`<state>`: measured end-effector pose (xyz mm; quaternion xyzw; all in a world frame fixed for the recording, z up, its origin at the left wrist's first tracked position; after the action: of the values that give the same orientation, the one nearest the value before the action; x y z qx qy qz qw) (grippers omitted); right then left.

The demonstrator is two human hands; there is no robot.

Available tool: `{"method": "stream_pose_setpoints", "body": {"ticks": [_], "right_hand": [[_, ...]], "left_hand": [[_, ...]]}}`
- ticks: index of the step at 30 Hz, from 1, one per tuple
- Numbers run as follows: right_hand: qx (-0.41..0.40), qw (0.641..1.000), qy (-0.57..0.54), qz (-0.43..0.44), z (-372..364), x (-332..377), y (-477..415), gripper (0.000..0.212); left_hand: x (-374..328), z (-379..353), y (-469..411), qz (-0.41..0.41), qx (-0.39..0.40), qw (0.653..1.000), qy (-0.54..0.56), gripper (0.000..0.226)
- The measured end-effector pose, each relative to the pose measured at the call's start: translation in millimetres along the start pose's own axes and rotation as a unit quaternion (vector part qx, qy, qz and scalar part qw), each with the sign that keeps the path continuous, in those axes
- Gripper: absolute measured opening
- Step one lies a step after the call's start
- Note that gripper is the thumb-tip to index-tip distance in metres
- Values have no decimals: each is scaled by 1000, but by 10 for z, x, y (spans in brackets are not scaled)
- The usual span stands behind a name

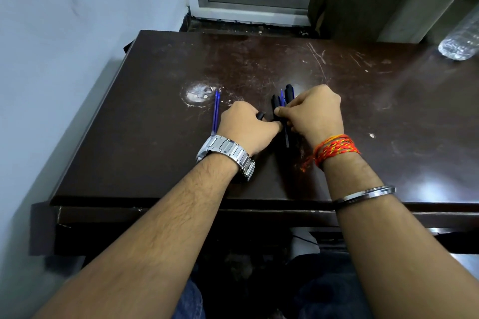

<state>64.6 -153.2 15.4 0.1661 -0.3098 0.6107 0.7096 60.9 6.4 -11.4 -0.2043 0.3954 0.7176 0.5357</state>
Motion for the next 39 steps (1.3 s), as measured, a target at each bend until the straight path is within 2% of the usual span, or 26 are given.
{"method": "stream_pose_setpoints", "body": {"ticks": [7,15,29,34,39], "right_hand": [[-23,1000,9,14,76,53,17,24],[18,1000,3,17,-41,43,19,31],[27,999,39,25,-69,49,7,32],[7,998,41,40,-37,78,6,31],[7,997,44,61,-48,121,11,33]], "left_hand": [[1,14,-6,0,-5,1000,-2,36],[-4,29,-3,0,-9,1000,-8,35],[2,25,-8,-1,-8,1000,-3,38],[5,45,-9,-1,-13,1000,3,37],[3,37,-6,-4,-4,1000,-3,20]]}}
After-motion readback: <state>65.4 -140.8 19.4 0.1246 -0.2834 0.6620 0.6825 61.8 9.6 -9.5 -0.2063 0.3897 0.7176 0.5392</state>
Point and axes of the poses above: each hand's wrist, its own y-axis away from the middle knuckle, its own z-axis out of the back of the hand, x = y × z, the point moved 9 cm from there along -y, towards the middle knuckle, and after that the axes turned 13 degrees about z, right-handed, at the moved point
